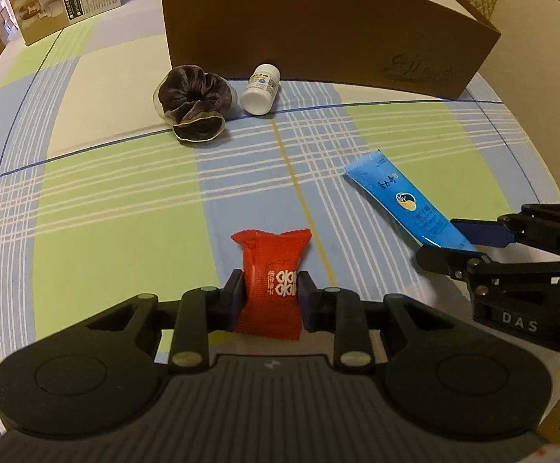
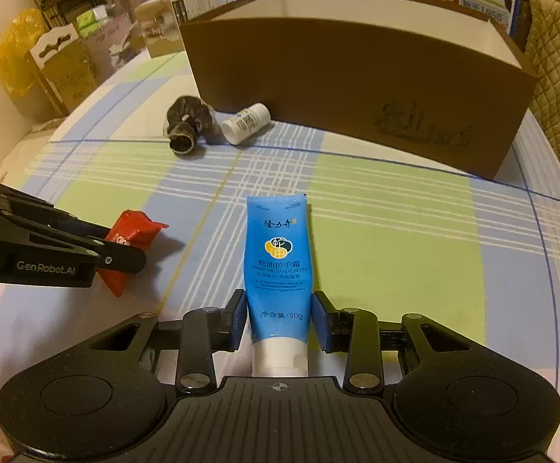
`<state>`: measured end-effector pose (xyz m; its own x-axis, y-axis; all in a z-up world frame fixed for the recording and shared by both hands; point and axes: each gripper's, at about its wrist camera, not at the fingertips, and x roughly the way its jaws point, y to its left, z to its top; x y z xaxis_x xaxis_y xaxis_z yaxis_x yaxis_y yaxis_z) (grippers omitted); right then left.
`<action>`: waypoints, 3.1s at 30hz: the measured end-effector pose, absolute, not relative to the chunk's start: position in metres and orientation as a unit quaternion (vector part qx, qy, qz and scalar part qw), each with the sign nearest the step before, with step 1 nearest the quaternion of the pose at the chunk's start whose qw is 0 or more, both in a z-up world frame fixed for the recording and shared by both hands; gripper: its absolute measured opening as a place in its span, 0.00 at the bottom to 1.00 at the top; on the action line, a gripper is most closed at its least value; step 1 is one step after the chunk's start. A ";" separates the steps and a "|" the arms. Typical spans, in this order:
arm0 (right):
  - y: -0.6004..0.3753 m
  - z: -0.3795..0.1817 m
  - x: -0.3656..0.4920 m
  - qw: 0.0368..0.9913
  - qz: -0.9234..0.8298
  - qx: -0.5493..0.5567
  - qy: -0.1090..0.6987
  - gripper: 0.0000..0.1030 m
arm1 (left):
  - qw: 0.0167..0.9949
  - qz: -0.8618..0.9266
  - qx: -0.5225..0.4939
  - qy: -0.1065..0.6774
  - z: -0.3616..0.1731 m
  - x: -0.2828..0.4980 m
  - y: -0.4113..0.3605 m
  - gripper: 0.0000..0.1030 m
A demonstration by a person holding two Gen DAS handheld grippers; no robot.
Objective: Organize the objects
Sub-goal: 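Carry the blue tube and red candy packet with both tools over the brown box, then open both tools to drop the blue tube and red candy packet into the box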
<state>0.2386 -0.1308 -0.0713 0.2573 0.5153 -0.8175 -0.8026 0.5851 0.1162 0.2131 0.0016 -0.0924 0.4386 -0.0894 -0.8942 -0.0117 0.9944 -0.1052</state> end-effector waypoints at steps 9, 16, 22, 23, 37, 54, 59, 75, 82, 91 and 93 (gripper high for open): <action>-0.140 -0.049 0.234 0.789 0.423 -0.136 0.425 0.32 | 0.855 -0.030 -0.052 0.515 -0.075 0.209 0.000 0.23; -0.142 -0.034 0.233 0.793 0.429 -0.123 0.416 0.32 | 0.863 -0.040 -0.049 0.501 -0.058 0.211 -0.005 0.23; -0.142 -0.020 0.236 0.795 0.438 -0.111 0.404 0.32 | 0.872 -0.045 -0.049 0.486 -0.044 0.216 -0.010 0.23; -0.142 -0.017 0.238 0.795 0.440 -0.108 0.403 0.32 | 0.873 -0.045 -0.049 0.483 -0.041 0.217 -0.010 0.23; -0.140 0.032 0.291 0.828 0.429 -0.067 0.356 0.32 | 0.900 -0.030 -0.052 0.431 0.002 0.260 -0.003 0.23; -0.131 0.060 0.394 0.864 0.373 -0.040 0.336 0.32 | 0.923 -0.010 -0.036 0.383 0.037 0.345 0.005 0.23; -0.121 0.056 0.422 0.867 0.358 -0.031 0.347 0.32 | 0.924 0.001 -0.027 0.381 0.038 0.374 0.011 0.23; -0.079 0.005 0.488 0.865 0.275 -0.068 0.414 0.32 | 0.911 0.013 -0.012 0.412 0.006 0.444 0.022 0.23; -0.059 -0.009 0.497 0.872 0.258 -0.127 0.397 0.32 | 0.906 0.020 -0.010 0.422 -0.008 0.460 0.029 0.23; -0.045 -0.016 0.506 0.876 0.249 -0.162 0.380 0.33 | 0.902 0.023 -0.010 0.432 -0.019 0.473 0.034 0.23; -0.041 -0.017 0.508 0.875 0.249 -0.174 0.377 0.33 | 0.901 0.022 -0.009 0.433 -0.021 0.474 0.035 0.23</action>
